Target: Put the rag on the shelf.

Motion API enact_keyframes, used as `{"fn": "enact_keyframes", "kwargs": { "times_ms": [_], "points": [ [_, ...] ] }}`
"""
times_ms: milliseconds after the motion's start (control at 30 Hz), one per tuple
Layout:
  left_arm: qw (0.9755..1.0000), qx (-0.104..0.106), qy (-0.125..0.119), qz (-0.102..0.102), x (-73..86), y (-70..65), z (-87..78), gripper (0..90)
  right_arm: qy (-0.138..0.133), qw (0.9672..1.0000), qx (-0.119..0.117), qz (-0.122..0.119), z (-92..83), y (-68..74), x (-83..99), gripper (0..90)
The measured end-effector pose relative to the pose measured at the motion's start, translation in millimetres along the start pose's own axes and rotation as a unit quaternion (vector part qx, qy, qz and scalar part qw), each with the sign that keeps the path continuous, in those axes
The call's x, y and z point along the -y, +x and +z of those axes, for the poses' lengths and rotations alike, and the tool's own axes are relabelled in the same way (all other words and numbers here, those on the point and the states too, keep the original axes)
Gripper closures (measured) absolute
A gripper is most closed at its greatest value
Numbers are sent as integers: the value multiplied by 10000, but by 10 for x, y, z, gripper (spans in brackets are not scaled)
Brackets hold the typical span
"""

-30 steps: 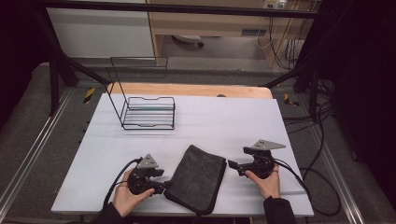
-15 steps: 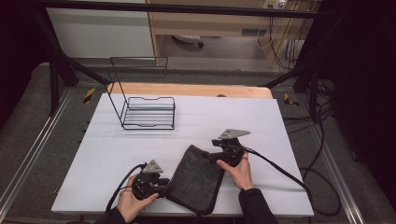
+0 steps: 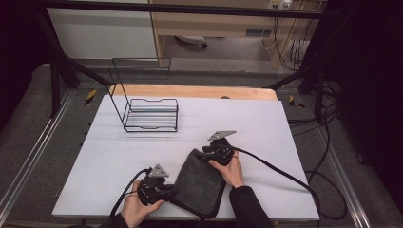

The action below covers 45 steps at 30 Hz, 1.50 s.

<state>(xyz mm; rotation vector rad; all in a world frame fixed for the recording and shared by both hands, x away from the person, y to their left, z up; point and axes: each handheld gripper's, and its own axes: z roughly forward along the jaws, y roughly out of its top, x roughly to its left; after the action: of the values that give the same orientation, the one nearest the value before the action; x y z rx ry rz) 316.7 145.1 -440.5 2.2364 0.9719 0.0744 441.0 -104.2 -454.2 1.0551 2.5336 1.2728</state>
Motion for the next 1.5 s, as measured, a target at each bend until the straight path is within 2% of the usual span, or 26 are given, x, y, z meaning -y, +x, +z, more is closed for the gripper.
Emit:
{"fn": "enact_keyframes", "kwargs": {
  "times_ms": [100, 367, 633, 800, 933, 1033, 1067, 1200, 1333, 1400, 1500],
  "points": [
    [10000, 18, 14, 9, -6, -3, 2, 764, 49, 9998, -130, 141, 15, 1, 7, 661],
    [10000, 30, 12, 70, -11, -5, 0, 803, 116, 9993, -260, 225, 16, 0, 1, 761],
    [9999, 41, -51, 143, -11, 0, -29, 841, -39, 9998, -149, 127, -14, 41, -27, 838],
    [9998, -33, -144, 163, 25, 5, -103, 842, -123, 9999, -97, -44, 28, 127, -141, 841],
    [9995, -221, -174, 162, 54, 34, -163, 842, -162, 9997, -99, -161, 115, 191, -253, 840],
    [9994, -272, -185, 123, 73, 60, -195, 842, -173, 9994, -107, -265, 213, 243, -328, 839],
    [9994, -287, -191, 41, 96, 86, -219, 842, -189, 9993, -109, -309, 251, 265, -349, 838],
    [9992, -339, -189, 23, 138, 104, -259, 841, -210, 9987, -162, -442, 368, 342, -414, 837],
    [9991, -392, -179, 25, 159, 91, -251, 840, -197, 9982, -266, -501, 443, 361, -439, 830],
    [9991, -398, -171, 22, 162, 91, -244, 840, -166, 9984, -264, -474, 478, 348, -423, 805],
    [9992, -372, -162, -17, 170, 104, -234, 839, -242, 9986, -81, -469, 456, 352, -415, 686]
  ]
}}
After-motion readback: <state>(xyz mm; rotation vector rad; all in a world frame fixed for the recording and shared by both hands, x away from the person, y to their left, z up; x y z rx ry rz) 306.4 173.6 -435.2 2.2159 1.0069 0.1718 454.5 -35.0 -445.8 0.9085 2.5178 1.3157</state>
